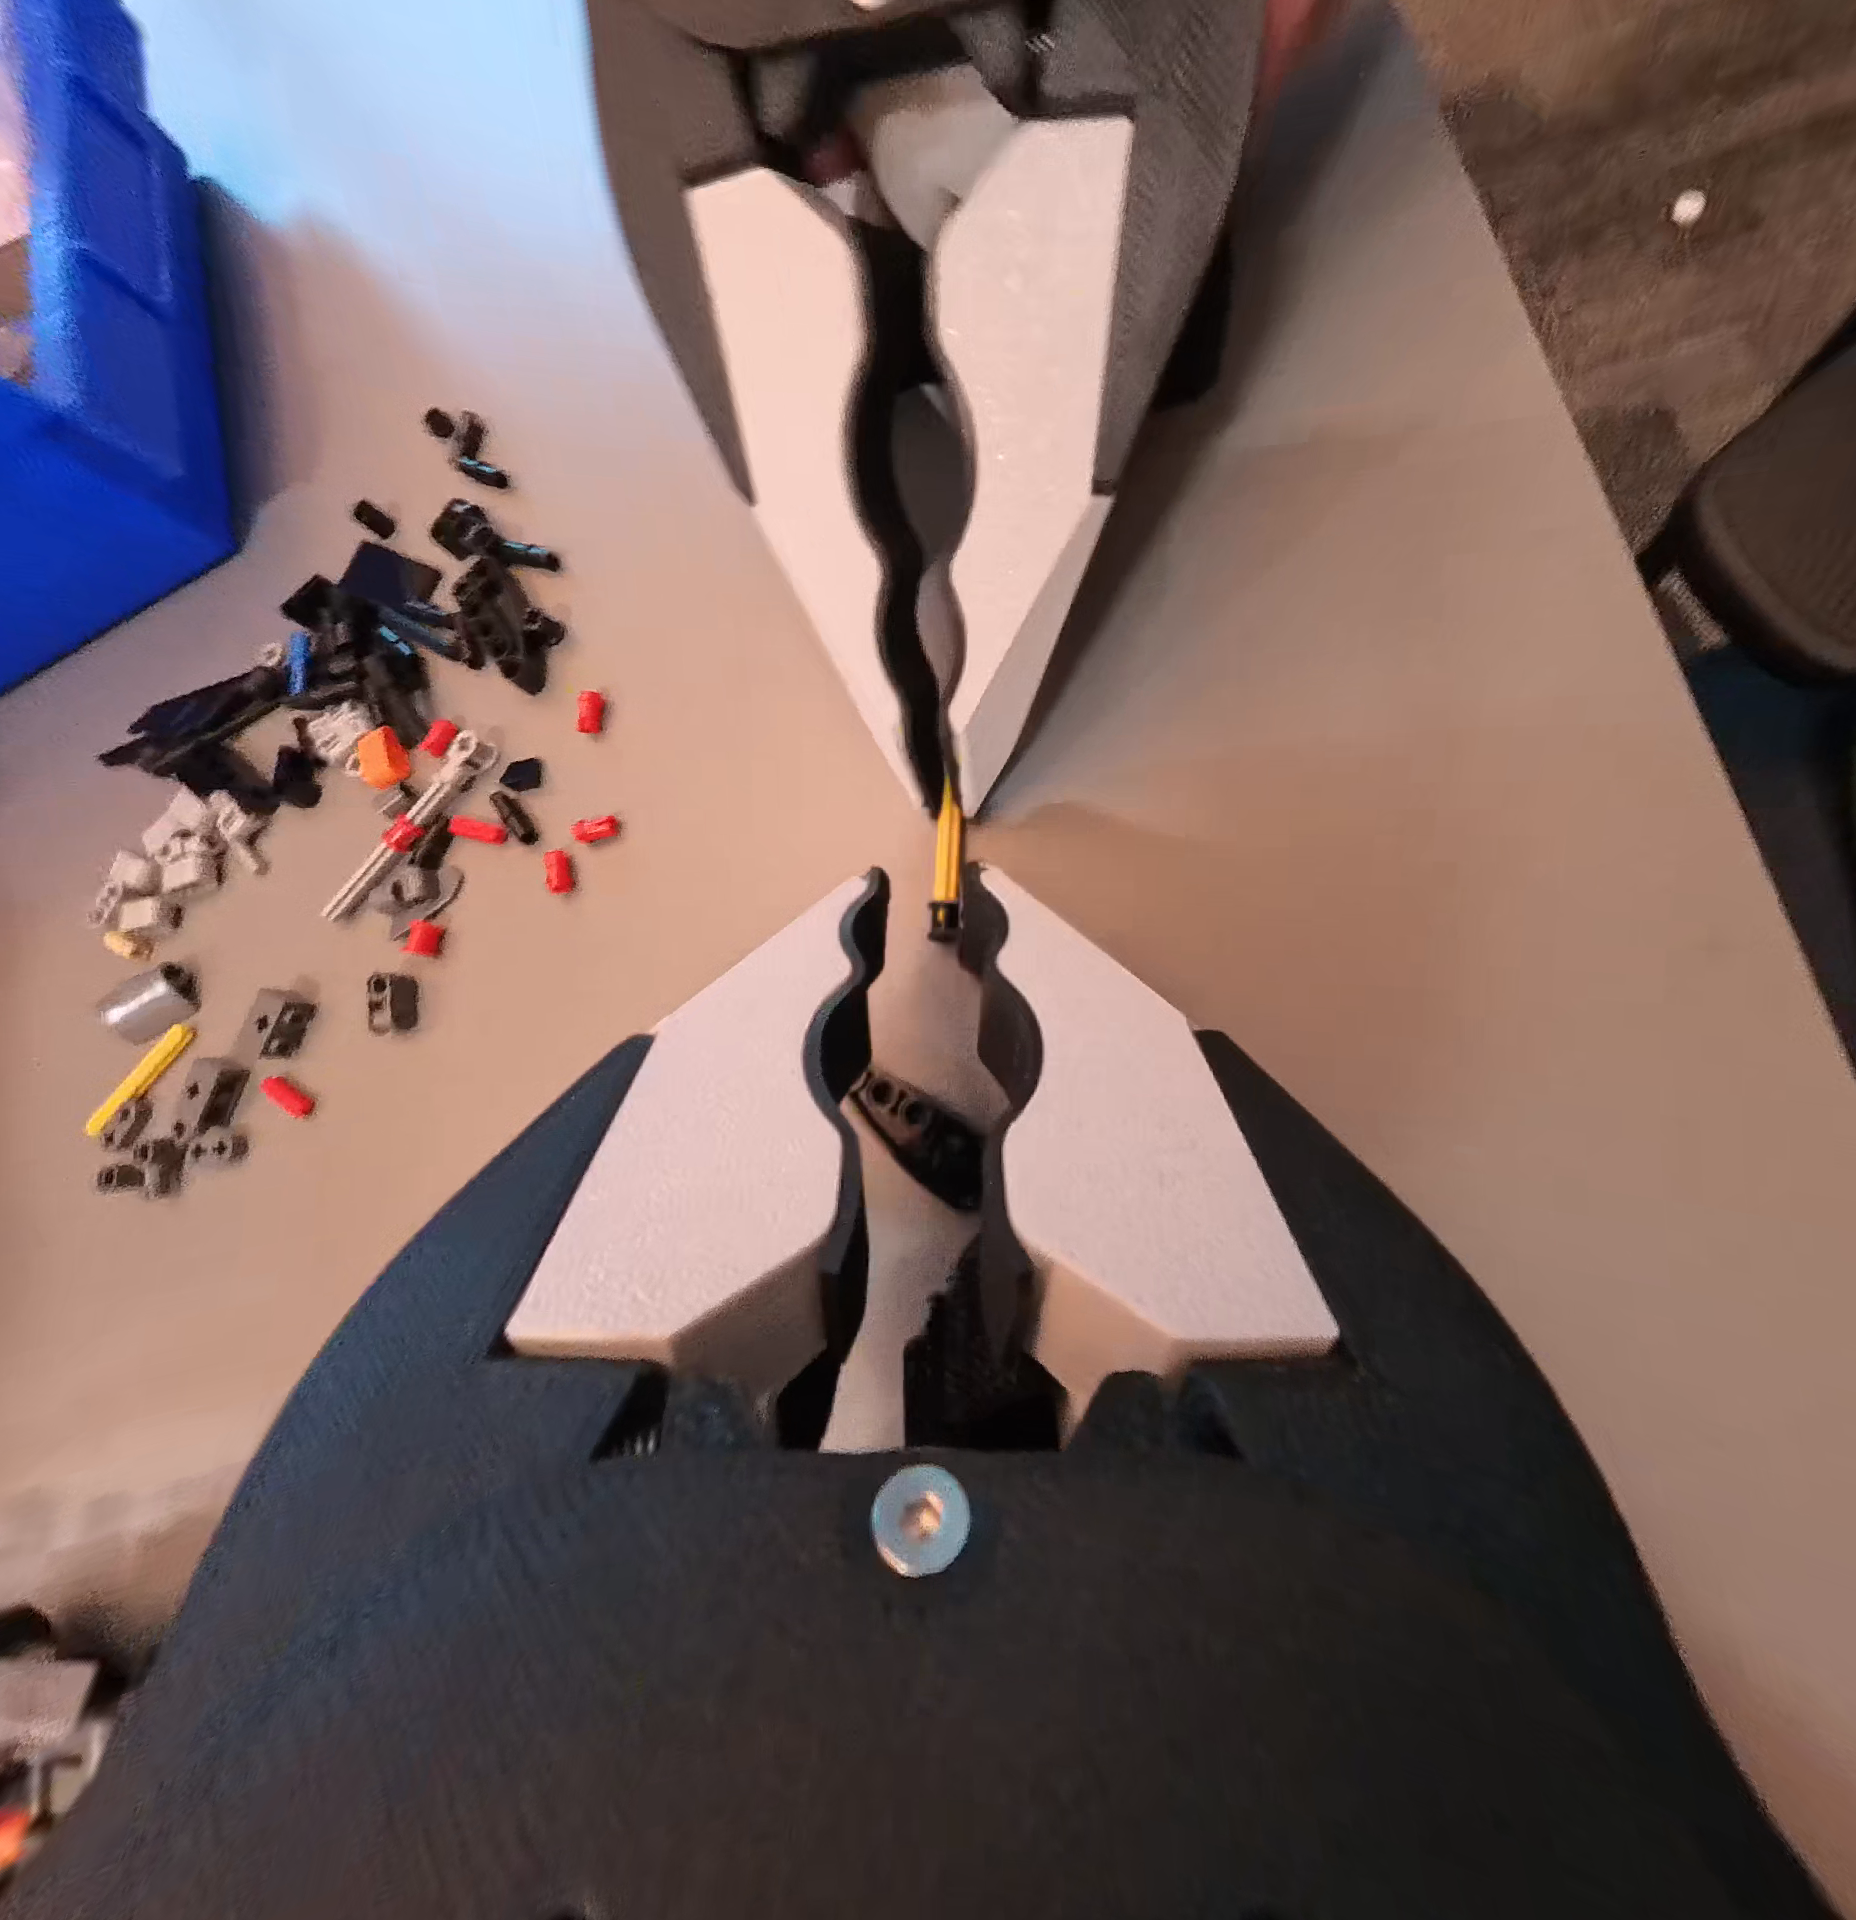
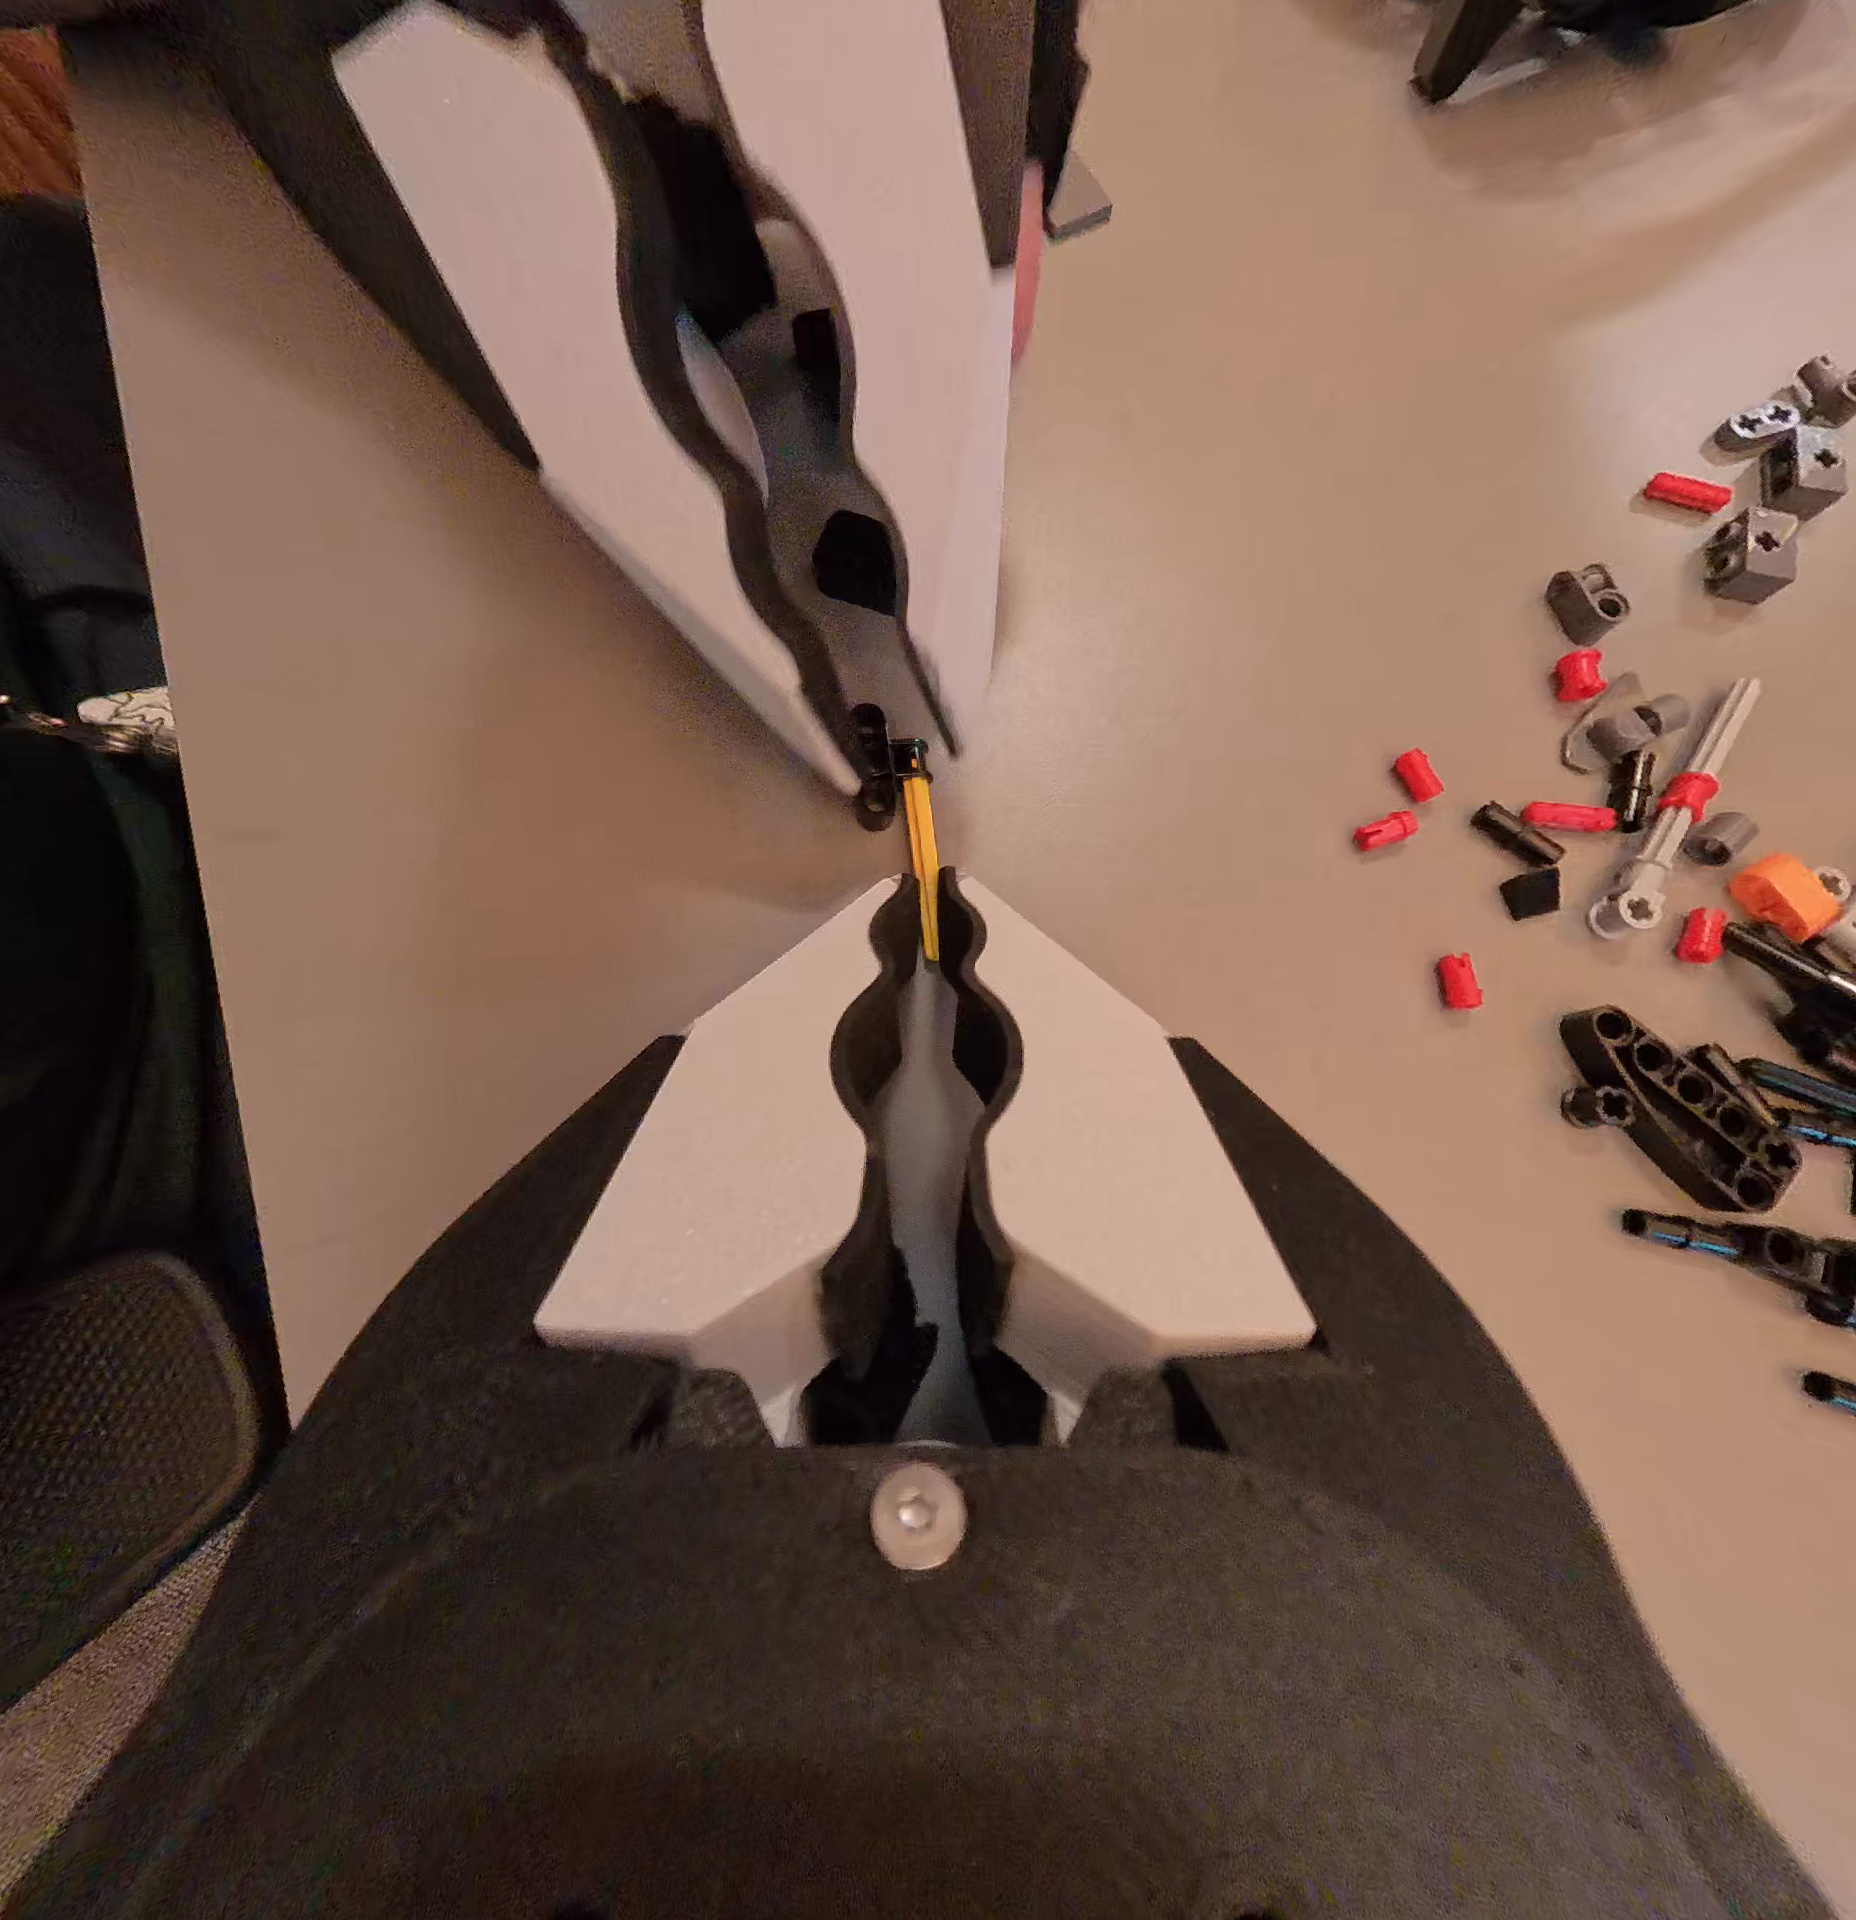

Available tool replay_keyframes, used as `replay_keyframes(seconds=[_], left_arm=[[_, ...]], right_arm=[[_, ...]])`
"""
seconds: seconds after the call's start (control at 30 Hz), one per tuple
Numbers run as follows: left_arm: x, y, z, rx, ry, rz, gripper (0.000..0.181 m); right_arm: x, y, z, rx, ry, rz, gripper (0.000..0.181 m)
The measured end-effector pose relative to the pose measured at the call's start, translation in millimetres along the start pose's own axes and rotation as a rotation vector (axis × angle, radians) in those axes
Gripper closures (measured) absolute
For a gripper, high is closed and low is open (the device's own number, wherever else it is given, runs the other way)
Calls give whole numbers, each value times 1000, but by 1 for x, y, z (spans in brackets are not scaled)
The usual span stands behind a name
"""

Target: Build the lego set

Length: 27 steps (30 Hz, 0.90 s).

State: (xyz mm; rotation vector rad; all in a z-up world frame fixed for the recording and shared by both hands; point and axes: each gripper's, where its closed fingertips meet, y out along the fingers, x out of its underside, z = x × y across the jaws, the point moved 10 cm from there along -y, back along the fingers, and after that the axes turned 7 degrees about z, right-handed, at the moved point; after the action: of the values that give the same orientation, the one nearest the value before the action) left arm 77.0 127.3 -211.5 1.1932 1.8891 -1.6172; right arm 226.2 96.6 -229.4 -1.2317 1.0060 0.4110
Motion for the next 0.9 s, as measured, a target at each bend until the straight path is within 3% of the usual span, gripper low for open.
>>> replay_keyframes(seconds=[0.03, 0.17, 0.23, 0.5, 0.6, 0.7, 0.9], left_arm=[[1, -5, -1, 11, -21, -5, 169], [7, -3, -1, 64, -33, -46, 160], [9, 4, 2, 78, -3, -88, 167], [11, 3, 0, 116, -19, -81, 174], [11, 3, -1, 104, -14, -87, 174], [10, -1, -3, 65, -17, -72, 162], [9, 3, 1, 95, -5, -85, 168]], right_arm=[[0, 0, -1, 7, 1, 1, 180], [0, 1, -2, 1, -5, 2, 180], [0, 1, -1, -1, -5, 2, 180], [0, 1, -1, -7, -11, 3, 180], [0, 1, -1, -13, -13, 3, 180], [0, 1, -1, -18, -11, 4, 180], [-1, 2, -1, -22, -14, 5, 180]])
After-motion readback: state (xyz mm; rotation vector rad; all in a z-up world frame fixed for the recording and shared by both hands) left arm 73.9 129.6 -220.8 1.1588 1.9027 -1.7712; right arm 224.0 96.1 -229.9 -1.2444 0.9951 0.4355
